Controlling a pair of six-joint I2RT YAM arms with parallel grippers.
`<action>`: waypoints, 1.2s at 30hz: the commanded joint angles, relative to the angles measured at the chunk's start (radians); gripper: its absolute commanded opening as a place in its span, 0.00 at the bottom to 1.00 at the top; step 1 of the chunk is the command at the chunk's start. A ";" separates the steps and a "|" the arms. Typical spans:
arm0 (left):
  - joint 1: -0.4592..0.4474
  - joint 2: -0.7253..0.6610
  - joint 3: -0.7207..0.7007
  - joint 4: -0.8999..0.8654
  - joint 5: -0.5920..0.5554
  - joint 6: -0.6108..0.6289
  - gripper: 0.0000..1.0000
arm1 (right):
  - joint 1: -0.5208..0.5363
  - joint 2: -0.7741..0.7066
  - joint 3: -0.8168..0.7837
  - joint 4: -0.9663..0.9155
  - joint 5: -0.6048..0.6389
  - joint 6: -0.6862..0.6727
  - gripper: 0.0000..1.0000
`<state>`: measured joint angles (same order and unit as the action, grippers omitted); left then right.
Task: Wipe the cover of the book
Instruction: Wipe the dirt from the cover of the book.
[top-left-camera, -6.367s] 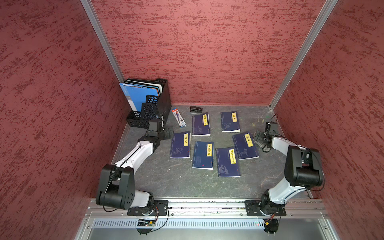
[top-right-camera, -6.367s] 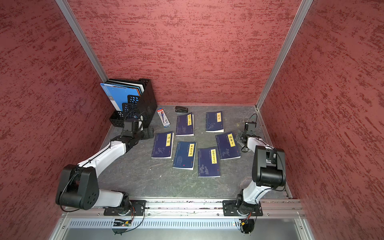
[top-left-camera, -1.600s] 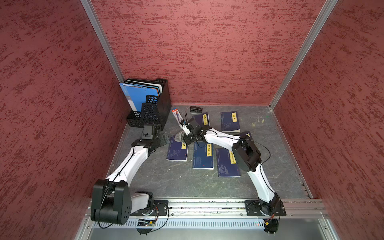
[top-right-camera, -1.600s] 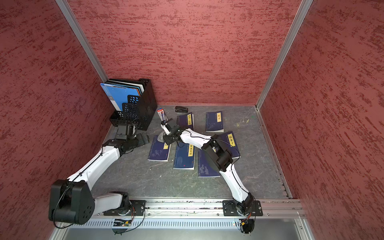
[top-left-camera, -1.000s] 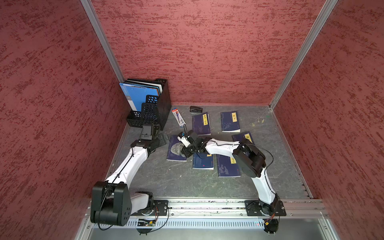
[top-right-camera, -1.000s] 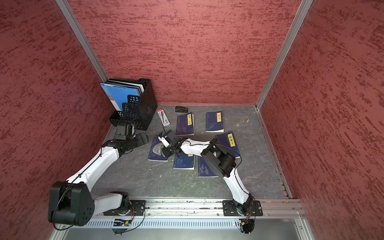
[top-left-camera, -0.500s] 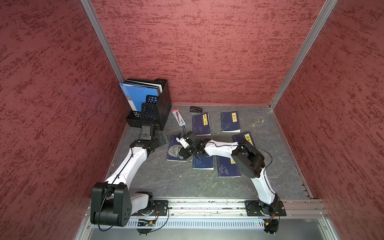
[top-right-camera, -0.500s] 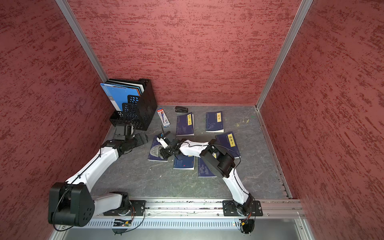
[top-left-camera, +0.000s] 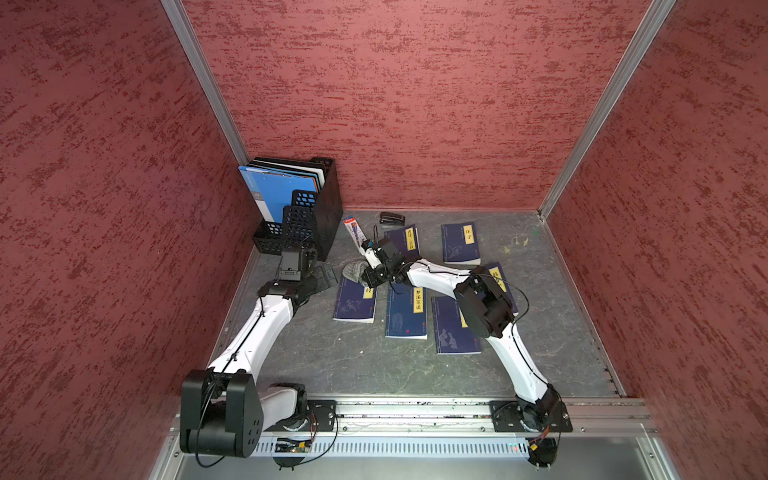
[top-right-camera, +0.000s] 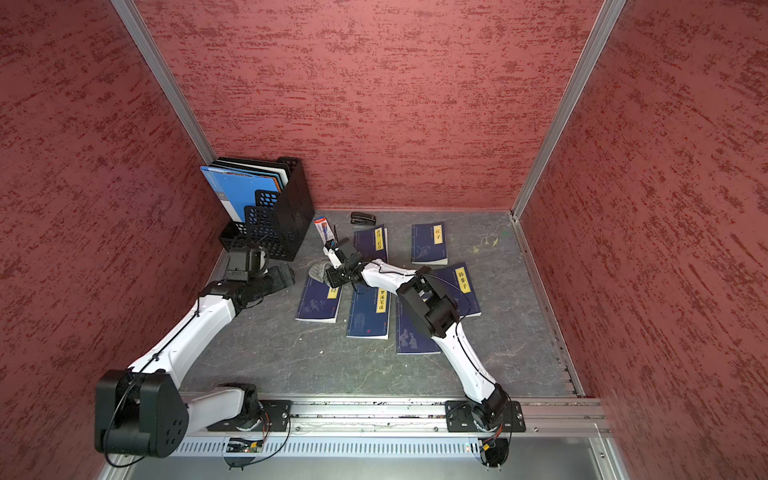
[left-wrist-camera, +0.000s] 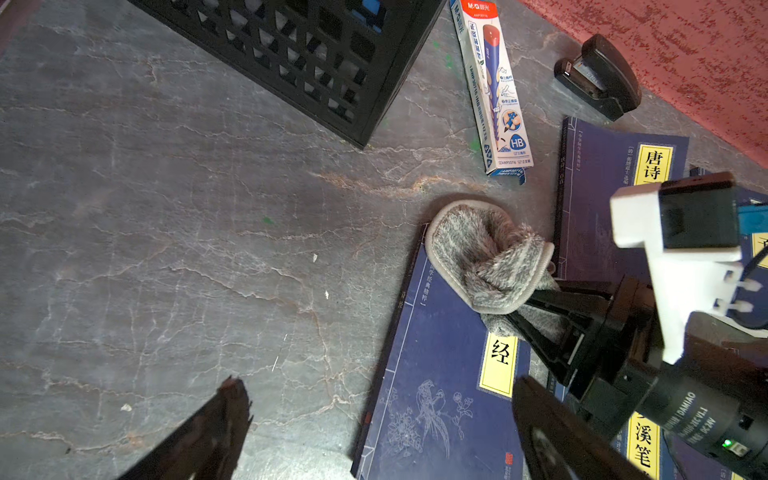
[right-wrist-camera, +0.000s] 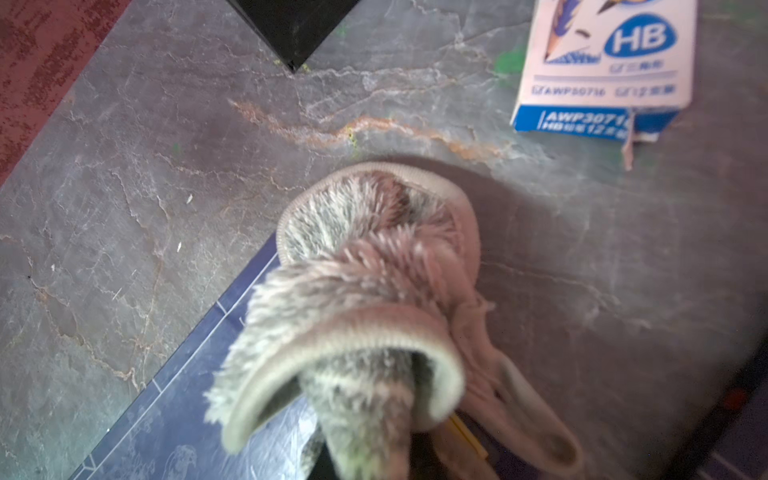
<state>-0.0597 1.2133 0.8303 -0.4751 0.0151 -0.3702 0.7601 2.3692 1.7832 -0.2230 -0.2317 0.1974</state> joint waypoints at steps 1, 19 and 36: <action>0.009 -0.014 -0.014 -0.002 0.005 -0.006 1.00 | 0.036 -0.067 -0.124 -0.064 0.004 -0.010 0.07; 0.014 -0.001 0.000 -0.003 0.007 -0.008 1.00 | 0.048 -0.002 -0.058 -0.046 -0.005 0.030 0.07; 0.034 -0.021 -0.005 0.000 0.015 -0.006 1.00 | 0.154 -0.092 -0.204 0.024 -0.141 0.032 0.08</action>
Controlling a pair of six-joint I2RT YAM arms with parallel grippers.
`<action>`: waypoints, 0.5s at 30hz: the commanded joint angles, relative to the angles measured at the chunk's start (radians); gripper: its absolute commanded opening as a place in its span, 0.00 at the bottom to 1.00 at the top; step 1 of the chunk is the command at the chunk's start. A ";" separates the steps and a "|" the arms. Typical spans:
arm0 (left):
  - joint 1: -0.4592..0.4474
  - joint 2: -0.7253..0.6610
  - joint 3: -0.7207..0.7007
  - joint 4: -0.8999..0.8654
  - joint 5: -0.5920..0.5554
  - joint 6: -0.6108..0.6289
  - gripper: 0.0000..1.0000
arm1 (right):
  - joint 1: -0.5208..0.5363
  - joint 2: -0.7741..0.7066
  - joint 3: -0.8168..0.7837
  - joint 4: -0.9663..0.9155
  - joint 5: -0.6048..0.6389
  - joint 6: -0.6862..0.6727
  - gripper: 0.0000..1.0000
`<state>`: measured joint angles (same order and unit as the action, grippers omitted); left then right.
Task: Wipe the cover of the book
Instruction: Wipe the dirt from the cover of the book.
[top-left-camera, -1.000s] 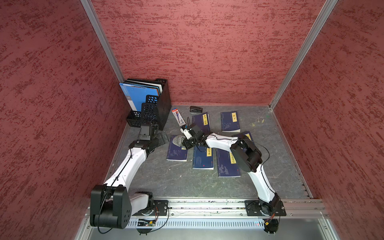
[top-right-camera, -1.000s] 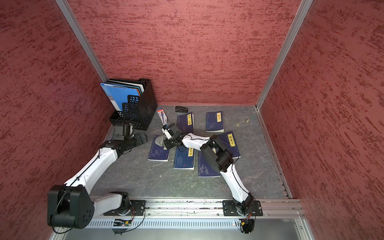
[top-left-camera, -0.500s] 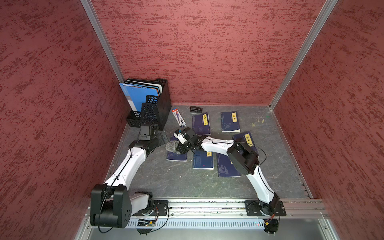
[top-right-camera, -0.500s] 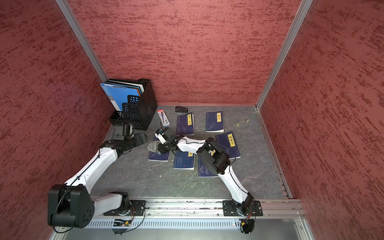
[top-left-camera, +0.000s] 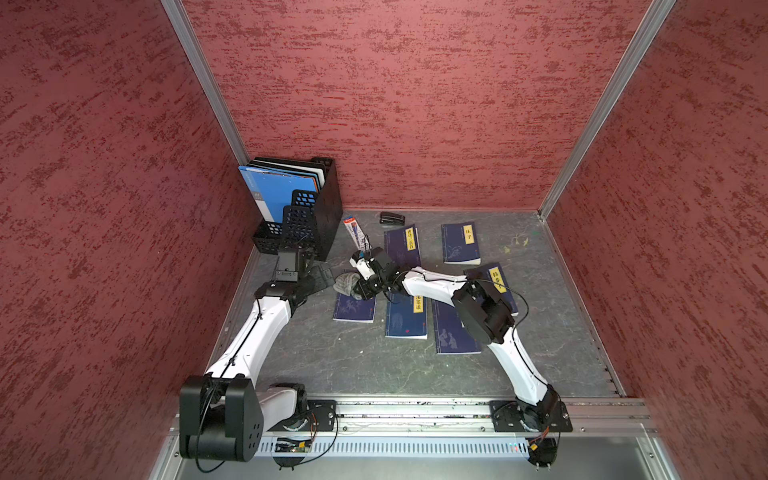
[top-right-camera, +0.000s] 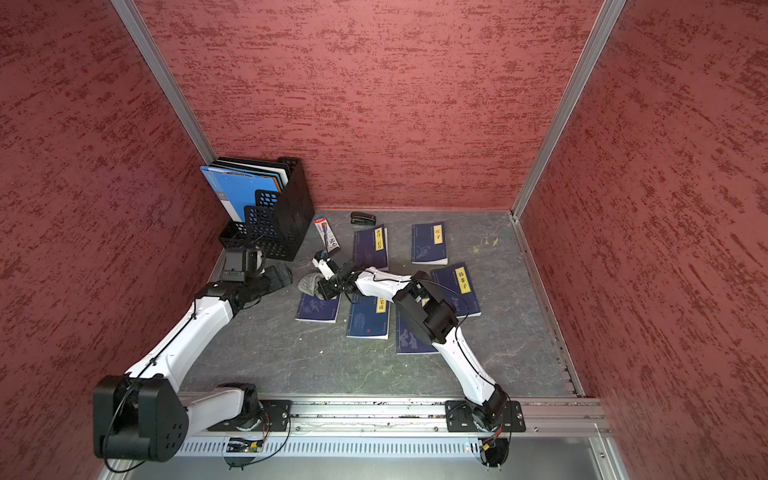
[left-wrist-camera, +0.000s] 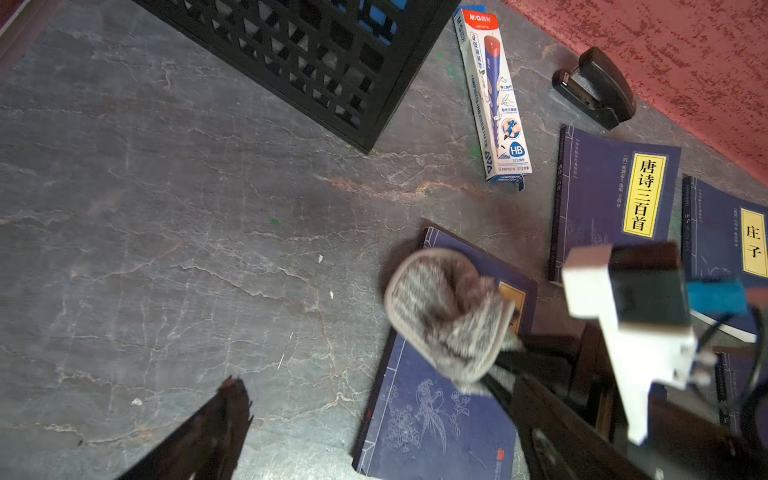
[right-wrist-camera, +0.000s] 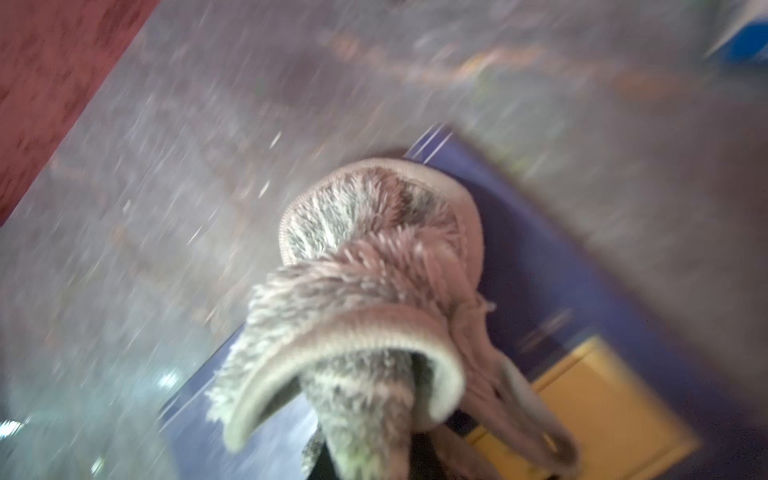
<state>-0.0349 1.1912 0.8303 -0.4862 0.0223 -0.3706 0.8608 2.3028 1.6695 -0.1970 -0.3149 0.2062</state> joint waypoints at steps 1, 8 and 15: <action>0.010 0.004 -0.004 0.012 0.010 -0.005 1.00 | 0.064 -0.043 -0.123 0.017 -0.067 0.036 0.08; 0.011 0.023 -0.010 0.032 0.024 -0.014 1.00 | 0.064 -0.013 -0.085 0.016 -0.007 0.036 0.08; 0.018 0.011 -0.020 0.025 0.018 -0.012 1.00 | 0.013 0.169 0.214 -0.085 -0.001 0.020 0.07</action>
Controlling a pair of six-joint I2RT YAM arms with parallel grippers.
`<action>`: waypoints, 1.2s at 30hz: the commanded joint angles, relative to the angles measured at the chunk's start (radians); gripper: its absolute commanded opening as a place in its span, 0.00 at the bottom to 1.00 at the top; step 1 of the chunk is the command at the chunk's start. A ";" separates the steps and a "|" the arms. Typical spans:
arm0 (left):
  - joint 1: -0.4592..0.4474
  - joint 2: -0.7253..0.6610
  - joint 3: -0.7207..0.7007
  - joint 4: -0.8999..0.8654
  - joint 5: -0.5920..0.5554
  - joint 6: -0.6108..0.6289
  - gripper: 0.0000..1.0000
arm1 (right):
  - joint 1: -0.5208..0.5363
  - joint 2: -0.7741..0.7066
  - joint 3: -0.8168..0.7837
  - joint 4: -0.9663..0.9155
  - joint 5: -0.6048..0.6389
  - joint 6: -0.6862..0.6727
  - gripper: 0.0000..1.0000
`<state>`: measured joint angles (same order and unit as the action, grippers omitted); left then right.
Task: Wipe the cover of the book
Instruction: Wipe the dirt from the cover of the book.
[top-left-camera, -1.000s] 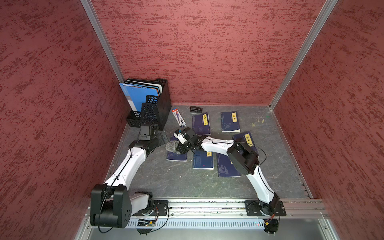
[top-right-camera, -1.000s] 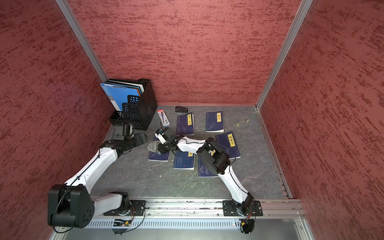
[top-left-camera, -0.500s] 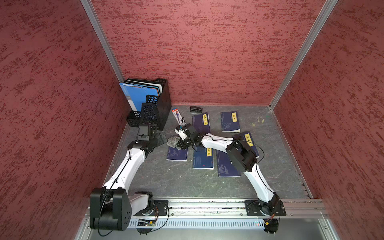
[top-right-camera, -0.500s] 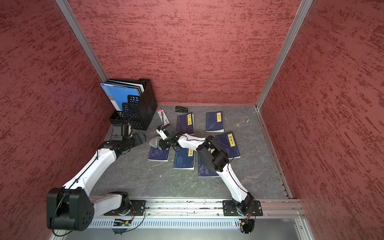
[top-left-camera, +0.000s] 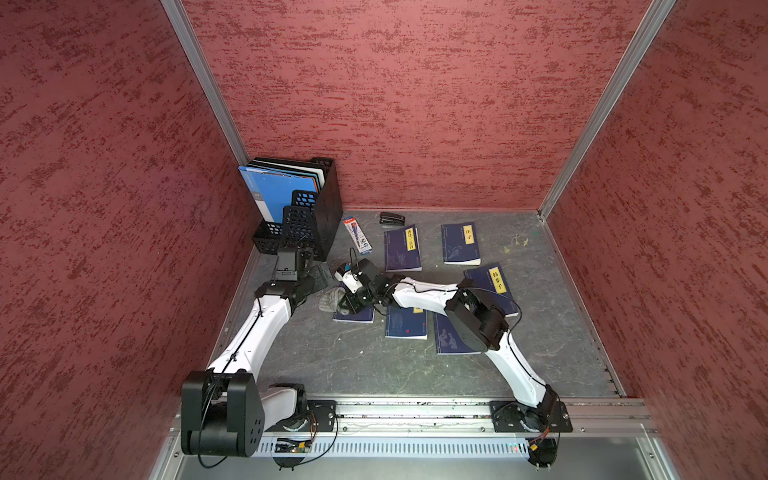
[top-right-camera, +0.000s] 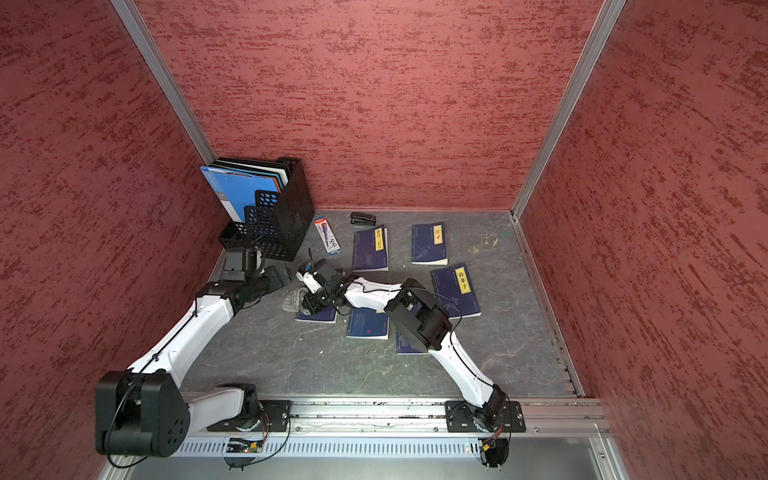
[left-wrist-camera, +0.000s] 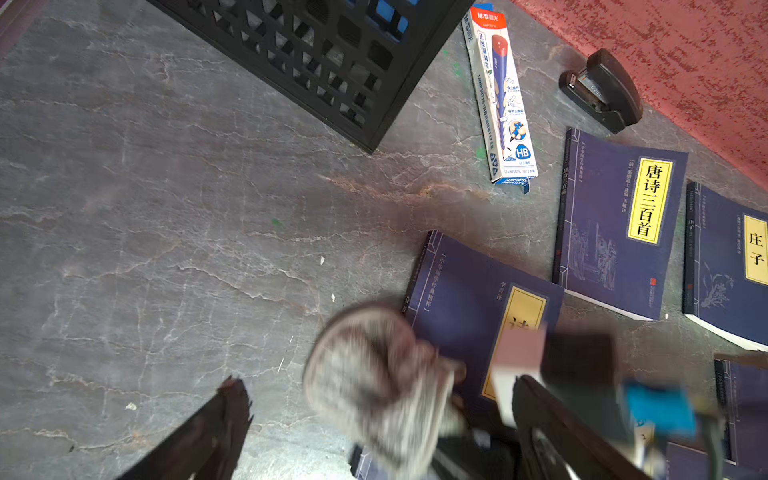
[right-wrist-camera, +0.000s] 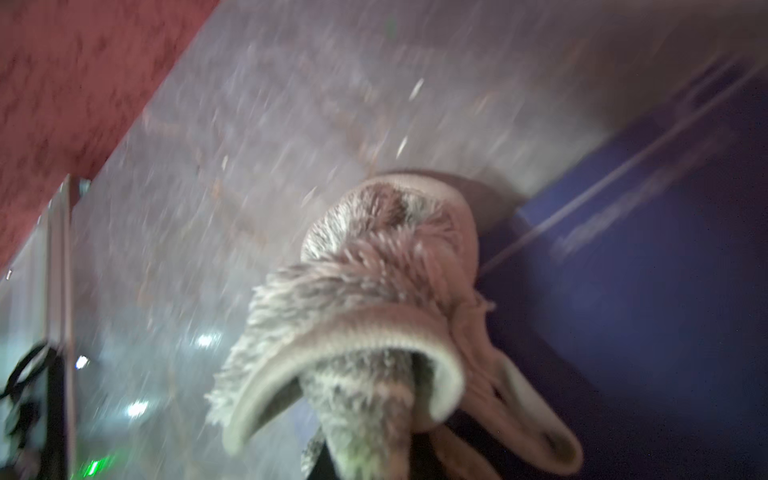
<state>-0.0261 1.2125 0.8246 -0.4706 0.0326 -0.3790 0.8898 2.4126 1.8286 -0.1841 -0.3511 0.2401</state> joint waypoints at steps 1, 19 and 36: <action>0.009 -0.015 -0.015 0.008 0.006 -0.003 1.00 | -0.017 0.067 0.067 -0.100 0.021 -0.011 0.07; 0.026 -0.023 -0.014 0.008 0.013 -0.003 1.00 | 0.072 -0.089 -0.197 0.015 -0.038 0.037 0.07; 0.031 -0.045 -0.008 -0.012 0.010 -0.004 1.00 | -0.065 0.051 0.032 -0.064 -0.018 -0.013 0.06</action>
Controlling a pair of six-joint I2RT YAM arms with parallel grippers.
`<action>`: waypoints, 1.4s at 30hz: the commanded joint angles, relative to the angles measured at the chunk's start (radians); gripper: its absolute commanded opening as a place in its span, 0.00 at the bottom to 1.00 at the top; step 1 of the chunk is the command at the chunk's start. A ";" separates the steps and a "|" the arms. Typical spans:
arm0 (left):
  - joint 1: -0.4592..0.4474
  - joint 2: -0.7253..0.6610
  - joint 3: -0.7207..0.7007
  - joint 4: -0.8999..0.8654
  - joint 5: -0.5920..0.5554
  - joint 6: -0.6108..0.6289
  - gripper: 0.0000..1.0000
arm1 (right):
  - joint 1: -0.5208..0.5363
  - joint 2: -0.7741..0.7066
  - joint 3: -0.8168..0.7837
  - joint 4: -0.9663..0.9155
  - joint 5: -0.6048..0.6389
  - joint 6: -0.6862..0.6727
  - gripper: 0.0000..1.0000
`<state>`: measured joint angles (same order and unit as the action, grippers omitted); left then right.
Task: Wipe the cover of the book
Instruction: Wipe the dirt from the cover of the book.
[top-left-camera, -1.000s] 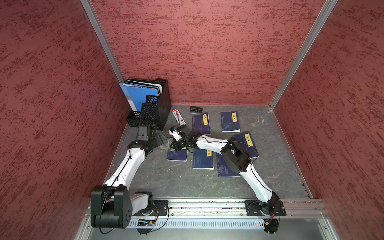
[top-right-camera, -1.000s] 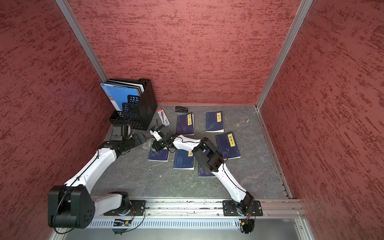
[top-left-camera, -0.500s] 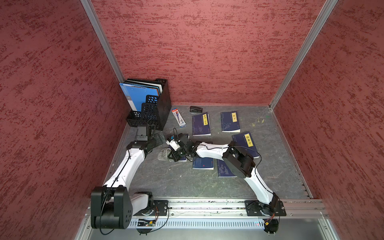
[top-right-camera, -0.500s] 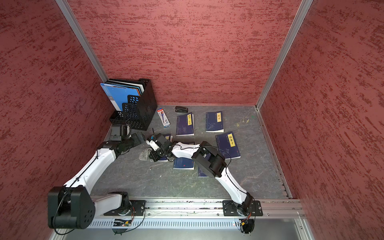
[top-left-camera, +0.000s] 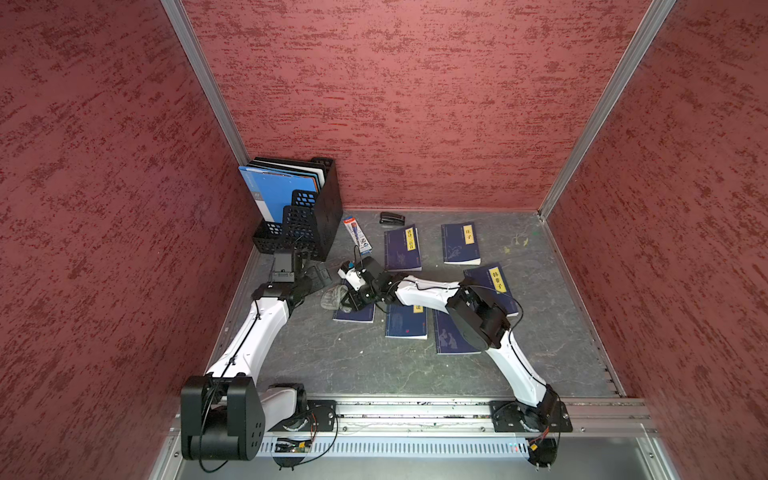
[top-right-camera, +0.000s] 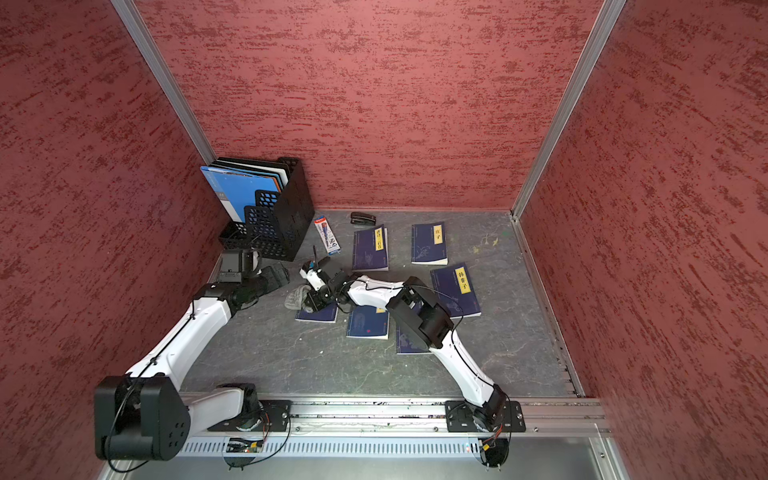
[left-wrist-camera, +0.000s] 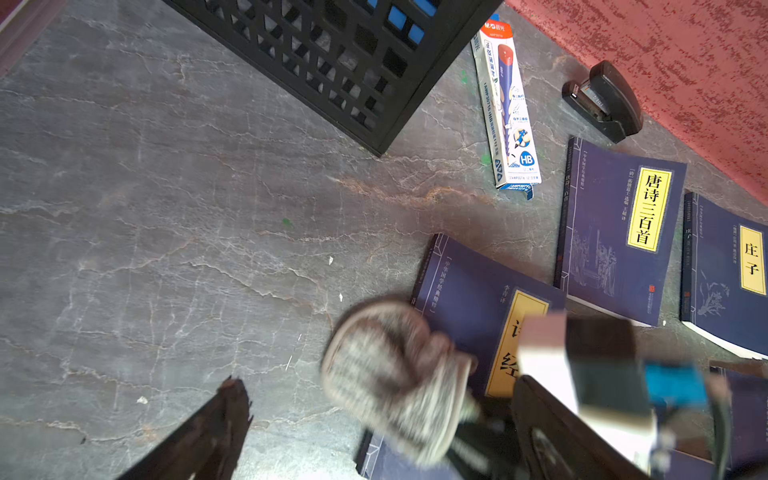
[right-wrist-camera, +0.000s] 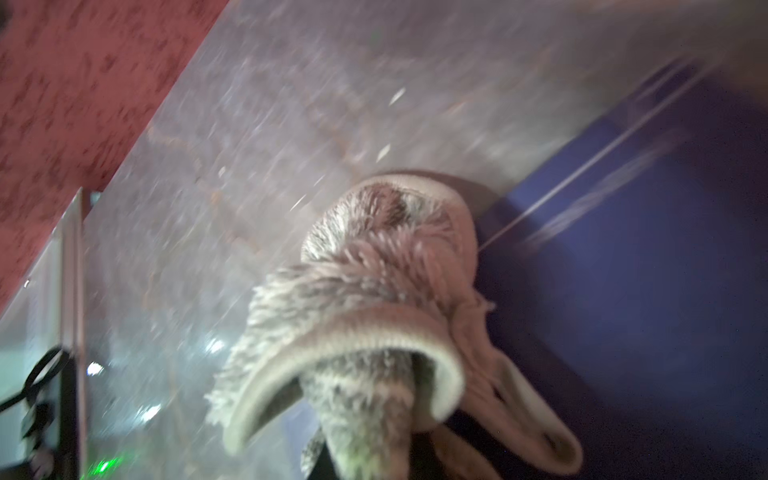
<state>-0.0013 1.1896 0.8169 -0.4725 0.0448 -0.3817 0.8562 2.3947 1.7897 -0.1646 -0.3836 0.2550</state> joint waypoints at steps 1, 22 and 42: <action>0.007 -0.024 0.001 -0.012 -0.002 -0.002 1.00 | -0.038 0.091 0.113 -0.102 0.018 -0.033 0.06; 0.011 -0.037 -0.002 -0.018 -0.006 -0.003 1.00 | -0.008 0.034 0.002 -0.091 -0.017 -0.066 0.06; 0.011 -0.032 -0.006 -0.018 0.003 -0.006 1.00 | -0.051 0.117 0.110 -0.134 0.095 -0.040 0.07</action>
<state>0.0021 1.1717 0.8169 -0.4961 0.0460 -0.3882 0.8257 2.4367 1.8481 -0.1581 -0.3649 0.2337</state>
